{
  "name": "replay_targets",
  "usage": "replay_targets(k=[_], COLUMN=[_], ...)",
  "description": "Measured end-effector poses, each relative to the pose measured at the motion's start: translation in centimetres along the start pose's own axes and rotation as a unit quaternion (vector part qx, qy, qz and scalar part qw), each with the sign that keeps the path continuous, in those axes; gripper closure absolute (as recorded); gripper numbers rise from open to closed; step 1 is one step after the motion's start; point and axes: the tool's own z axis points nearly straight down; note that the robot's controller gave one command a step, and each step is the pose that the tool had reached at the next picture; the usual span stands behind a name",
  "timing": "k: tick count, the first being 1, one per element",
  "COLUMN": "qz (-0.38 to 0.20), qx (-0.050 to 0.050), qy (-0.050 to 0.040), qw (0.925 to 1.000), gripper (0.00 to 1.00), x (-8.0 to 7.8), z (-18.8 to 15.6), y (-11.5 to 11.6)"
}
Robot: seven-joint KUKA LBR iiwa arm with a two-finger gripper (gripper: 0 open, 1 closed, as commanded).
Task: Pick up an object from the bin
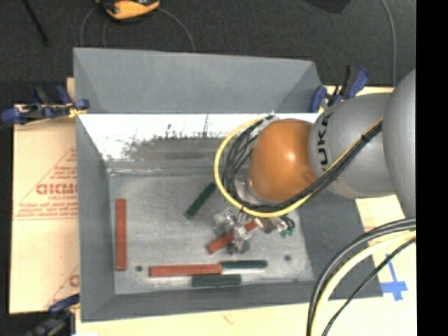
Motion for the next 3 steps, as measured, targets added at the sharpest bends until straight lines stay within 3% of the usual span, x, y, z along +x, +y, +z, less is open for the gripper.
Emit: replay_targets(k=[1,2,3], qz=[0.000,0.000,0.000], qx=[0.000,-0.001,-0.001], qy=[0.0000,0.0040,0.0030], qw=[1.0000,1.0000,1.0000], gripper=[1.00,1.00,1.00], x=[0.0,0.4,2.2], z=[0.0,-4.9,-11.7], y=[0.0,-0.7,-1.2])
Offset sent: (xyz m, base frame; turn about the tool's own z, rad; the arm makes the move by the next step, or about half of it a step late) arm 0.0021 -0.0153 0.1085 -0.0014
